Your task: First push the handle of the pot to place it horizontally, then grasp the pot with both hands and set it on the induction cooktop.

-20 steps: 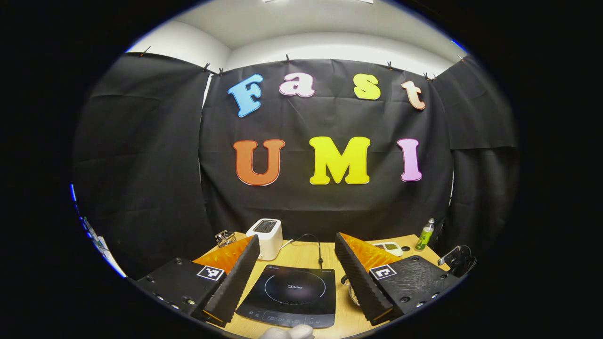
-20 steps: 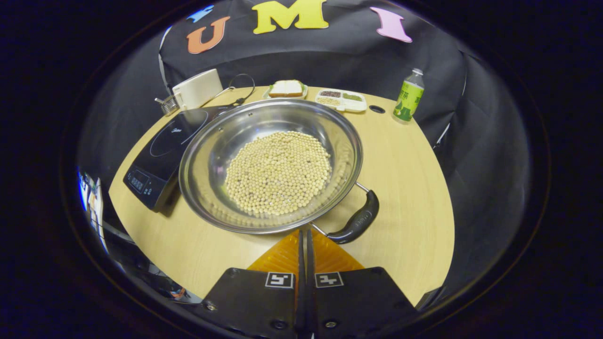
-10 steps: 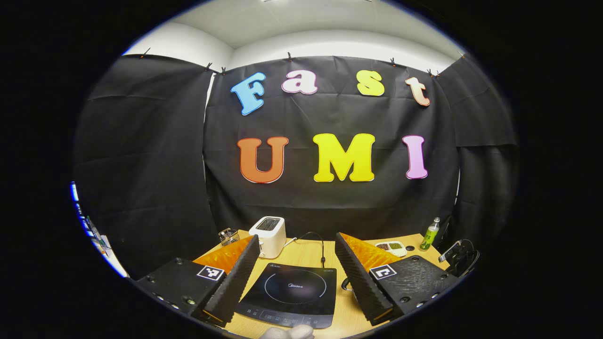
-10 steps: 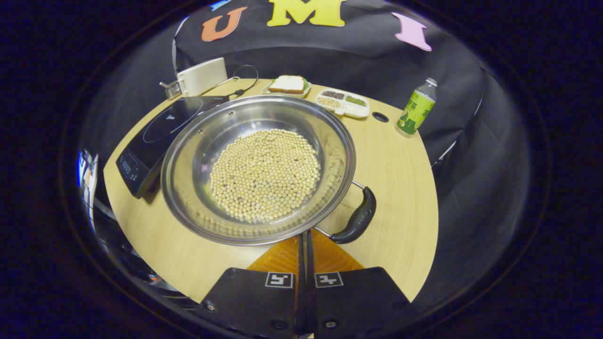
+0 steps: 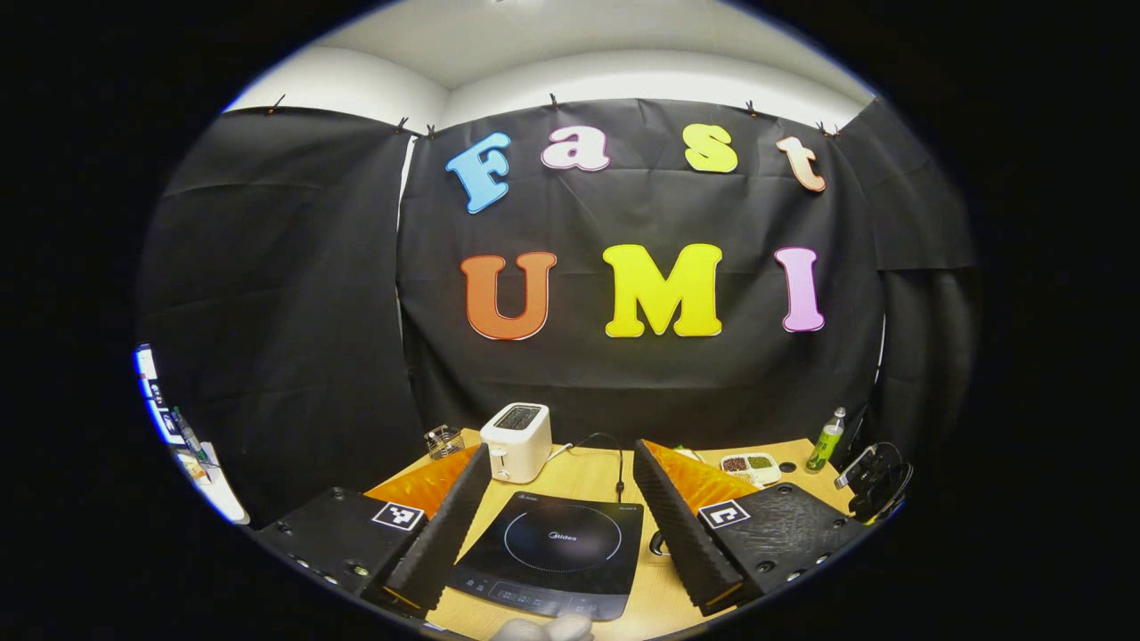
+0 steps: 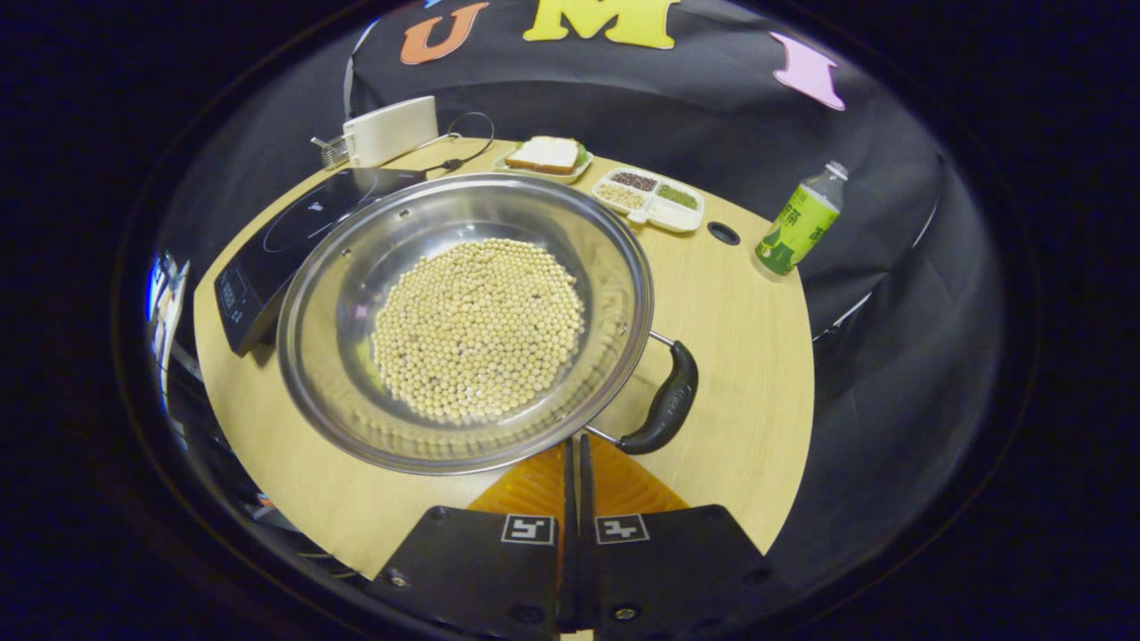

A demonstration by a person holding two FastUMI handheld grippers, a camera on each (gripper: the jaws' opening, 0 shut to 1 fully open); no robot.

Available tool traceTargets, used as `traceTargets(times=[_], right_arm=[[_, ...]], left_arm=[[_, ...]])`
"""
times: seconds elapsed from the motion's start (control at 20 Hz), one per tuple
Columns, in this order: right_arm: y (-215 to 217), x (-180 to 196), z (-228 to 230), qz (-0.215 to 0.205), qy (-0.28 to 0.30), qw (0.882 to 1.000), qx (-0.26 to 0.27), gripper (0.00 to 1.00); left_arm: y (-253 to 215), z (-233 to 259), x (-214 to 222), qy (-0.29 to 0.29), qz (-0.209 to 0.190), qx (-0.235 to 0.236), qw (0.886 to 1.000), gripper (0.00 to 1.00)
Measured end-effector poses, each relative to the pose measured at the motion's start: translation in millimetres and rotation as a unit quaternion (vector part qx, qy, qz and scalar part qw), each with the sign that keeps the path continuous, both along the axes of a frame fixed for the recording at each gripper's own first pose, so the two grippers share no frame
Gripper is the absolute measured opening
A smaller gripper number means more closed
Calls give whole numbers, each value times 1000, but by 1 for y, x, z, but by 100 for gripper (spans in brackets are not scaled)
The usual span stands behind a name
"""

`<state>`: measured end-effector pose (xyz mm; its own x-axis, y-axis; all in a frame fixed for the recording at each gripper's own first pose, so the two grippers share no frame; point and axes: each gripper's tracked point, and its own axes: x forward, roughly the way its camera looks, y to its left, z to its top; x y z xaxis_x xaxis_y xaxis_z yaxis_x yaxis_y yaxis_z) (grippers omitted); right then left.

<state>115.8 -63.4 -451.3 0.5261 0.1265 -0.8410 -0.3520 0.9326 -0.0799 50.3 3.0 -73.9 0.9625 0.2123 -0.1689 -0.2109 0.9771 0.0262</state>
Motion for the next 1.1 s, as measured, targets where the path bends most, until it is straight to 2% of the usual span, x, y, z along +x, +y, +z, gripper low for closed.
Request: traceTargets(times=[0.3,0.4,0.5,0.65,0.7,0.85,0.9,0.95,1.1], right_arm=[[-10,14,0,11,0,1000,0,4],[-12,16,0,17,-2,1000,-1,0],[-13,18,-1,15,-5,1000,-1,4],[-13,17,-1,16,-3,1000,2,3],[-13,17,2,12,-8,1000,5,0],[-21,12,13,-9,-36,999,11,5],[-24,10,19,-16,-46,999,11,10],[-27,7,24,-20,-56,998,10,19],[-48,1,41,-45,-87,995,-9,88]], left_arm=[[-14,-5,2,5,8,1,1000,96],[-18,-6,2,7,8,4,1000,96],[-22,-8,4,10,6,4,1000,96],[-24,-11,5,12,3,3,1000,96],[-26,-15,7,14,0,2,1000,96],[-36,-26,15,17,-18,-8,1000,96],[-39,-28,18,17,-25,-11,999,96],[-41,-34,22,20,-30,-12,999,96],[-53,-51,32,30,-52,-20,998,96]])
